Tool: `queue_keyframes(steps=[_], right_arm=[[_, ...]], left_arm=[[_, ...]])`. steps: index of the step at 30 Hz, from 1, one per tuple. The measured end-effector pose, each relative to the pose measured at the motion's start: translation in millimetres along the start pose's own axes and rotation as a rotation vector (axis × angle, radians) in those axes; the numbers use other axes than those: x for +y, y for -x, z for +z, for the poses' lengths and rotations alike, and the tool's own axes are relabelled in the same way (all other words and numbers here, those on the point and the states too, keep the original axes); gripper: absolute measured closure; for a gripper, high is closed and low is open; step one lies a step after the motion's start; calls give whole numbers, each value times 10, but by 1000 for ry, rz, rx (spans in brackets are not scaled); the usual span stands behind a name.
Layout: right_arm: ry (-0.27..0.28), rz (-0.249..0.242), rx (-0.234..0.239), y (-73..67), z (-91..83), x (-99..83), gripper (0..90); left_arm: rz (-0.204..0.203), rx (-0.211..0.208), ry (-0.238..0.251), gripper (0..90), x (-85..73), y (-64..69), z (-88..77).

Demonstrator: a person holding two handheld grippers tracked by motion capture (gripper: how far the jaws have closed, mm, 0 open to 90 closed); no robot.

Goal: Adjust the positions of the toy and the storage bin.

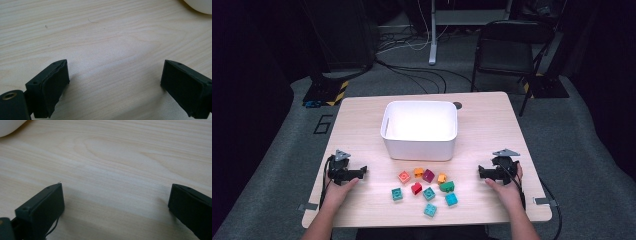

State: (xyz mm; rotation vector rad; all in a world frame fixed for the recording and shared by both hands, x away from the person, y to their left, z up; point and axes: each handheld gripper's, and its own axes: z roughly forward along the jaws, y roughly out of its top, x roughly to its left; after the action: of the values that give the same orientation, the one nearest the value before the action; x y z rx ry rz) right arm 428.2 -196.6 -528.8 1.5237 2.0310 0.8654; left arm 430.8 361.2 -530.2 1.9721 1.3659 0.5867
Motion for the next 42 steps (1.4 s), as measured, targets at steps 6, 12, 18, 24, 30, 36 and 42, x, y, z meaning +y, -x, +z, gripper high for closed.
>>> queue_keyframes(steps=[6,12,18,24,30,36,42], right_arm=[[1,-18,12,-16,-15,-16,0],[2,-19,16,-40,15,11,0],[-31,2,6,-75,-51,33,131],[-50,-50,-7,-166,-93,93,279],[-67,-91,23,-292,-177,248,368],[-31,-105,92,-430,-311,487,399],[-33,-99,142,-534,-398,721,418]], left_arm=[[3,-7,-10,53,23,26,21],[-6,2,5,59,19,64,26],[0,-10,1,207,14,70,-42],[-23,-45,-50,318,23,56,-142],[-59,-88,-22,370,121,58,-278],[-7,-71,-5,424,303,108,-384],[0,-88,23,446,578,163,-478]])
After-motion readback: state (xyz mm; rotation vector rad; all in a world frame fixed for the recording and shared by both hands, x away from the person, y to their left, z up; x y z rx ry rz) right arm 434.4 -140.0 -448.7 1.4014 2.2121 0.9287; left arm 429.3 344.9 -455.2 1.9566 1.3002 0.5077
